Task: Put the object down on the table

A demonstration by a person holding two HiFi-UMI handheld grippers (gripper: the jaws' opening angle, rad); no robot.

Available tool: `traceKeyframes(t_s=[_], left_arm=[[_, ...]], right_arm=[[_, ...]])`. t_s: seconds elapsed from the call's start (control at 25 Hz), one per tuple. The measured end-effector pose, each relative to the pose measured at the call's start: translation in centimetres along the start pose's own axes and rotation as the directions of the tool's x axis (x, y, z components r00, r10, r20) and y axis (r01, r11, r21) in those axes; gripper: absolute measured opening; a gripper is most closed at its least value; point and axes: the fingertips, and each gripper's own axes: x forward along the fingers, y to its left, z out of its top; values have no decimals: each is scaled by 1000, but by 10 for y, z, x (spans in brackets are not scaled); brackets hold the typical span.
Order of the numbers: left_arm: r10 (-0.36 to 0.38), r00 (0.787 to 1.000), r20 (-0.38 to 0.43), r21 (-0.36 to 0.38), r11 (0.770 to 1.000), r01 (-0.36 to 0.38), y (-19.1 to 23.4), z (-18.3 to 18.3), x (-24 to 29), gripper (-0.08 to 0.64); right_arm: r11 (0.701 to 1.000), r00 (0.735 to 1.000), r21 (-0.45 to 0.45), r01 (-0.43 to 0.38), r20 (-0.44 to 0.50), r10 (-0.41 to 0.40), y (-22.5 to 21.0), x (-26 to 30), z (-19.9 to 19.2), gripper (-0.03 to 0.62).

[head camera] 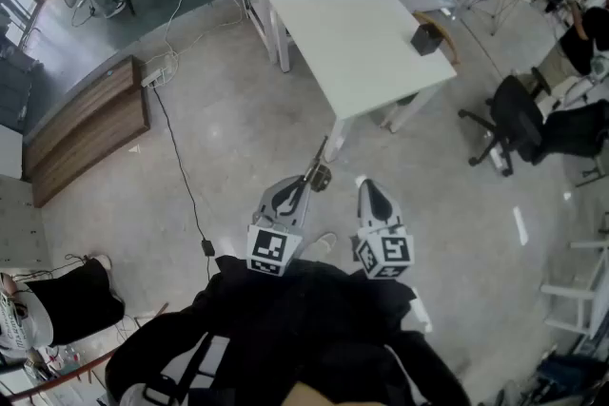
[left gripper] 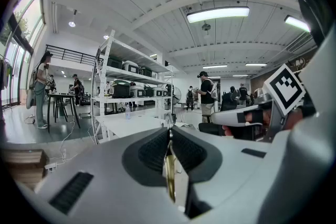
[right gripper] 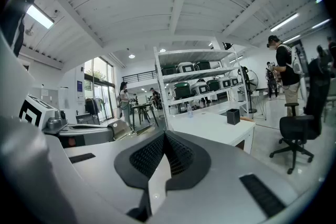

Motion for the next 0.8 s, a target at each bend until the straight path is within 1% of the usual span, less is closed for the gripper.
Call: traceKeyframes(t_s=[0.16,0.32,0.44,0.56,0.68,0.8], left_arm=[[10,1000,5,11,1000,-10,-1,1,4,28],[18,1000,5,54,998,-18,-1,2,14,28],[24,1000,1,54,998,-24,-1,5,23,28],[32,999,7,57,998,-32,-7,9,36,28],[40,999,14,93,995,-41,-14,8,47,28],[50,999,2,80,995,-50,-16,9,48,28]], right_arm=[[1000,1000,-17,-17,10,17,-6,1,-1,2],[1000,1000,-18,-10,11,10,-18,4,6,2],[1000,1000,-11,-9,15,9,-28,9,10,2],[1000,999,-11,-26,33,26,-40,13,15,2],[999,998,-9,-38,47,39,-53,14,16,2],[999,998,2,-49,48,49,-57,13,18,2]])
